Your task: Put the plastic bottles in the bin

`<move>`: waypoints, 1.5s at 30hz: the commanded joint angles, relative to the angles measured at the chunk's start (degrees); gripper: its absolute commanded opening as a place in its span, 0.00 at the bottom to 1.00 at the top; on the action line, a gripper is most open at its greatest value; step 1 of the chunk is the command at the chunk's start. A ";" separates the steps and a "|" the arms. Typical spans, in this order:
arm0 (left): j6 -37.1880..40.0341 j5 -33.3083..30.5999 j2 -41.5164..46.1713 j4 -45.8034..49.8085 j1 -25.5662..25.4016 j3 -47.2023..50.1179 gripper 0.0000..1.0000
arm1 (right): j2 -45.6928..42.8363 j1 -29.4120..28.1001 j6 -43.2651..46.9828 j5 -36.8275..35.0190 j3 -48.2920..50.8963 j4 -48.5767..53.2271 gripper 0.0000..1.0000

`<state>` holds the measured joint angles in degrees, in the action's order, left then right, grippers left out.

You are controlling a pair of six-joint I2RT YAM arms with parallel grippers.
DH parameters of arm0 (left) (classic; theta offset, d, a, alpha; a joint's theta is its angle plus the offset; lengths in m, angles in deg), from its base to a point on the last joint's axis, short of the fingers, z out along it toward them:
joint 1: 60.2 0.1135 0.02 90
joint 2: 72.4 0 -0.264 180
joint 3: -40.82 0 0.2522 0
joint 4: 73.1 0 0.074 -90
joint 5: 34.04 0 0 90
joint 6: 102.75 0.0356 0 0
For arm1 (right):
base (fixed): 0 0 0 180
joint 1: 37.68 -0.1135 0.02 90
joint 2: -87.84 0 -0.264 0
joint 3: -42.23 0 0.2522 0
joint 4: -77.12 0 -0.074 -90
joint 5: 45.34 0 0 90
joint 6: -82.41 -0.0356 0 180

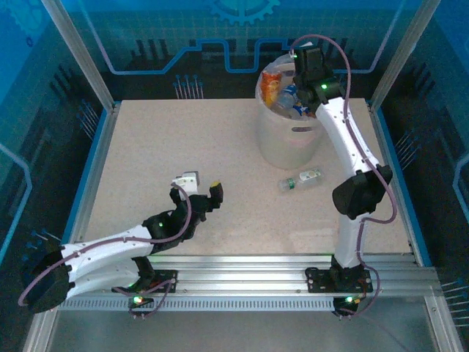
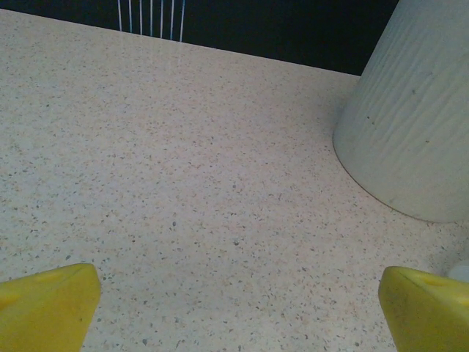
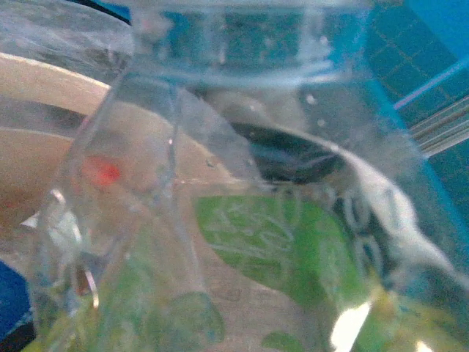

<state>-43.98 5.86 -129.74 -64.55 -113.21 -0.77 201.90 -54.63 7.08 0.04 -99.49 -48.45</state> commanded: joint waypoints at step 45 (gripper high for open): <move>0.69 0.95 1.53 3.02 0.37 -1.00 0.99 | -17.95 1.57 -22.21 20.36 5.87 15.09 0.86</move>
<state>-43.93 6.32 -129.33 -62.34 -113.21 -0.77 189.95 -52.78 -7.01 18.64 -98.18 -35.88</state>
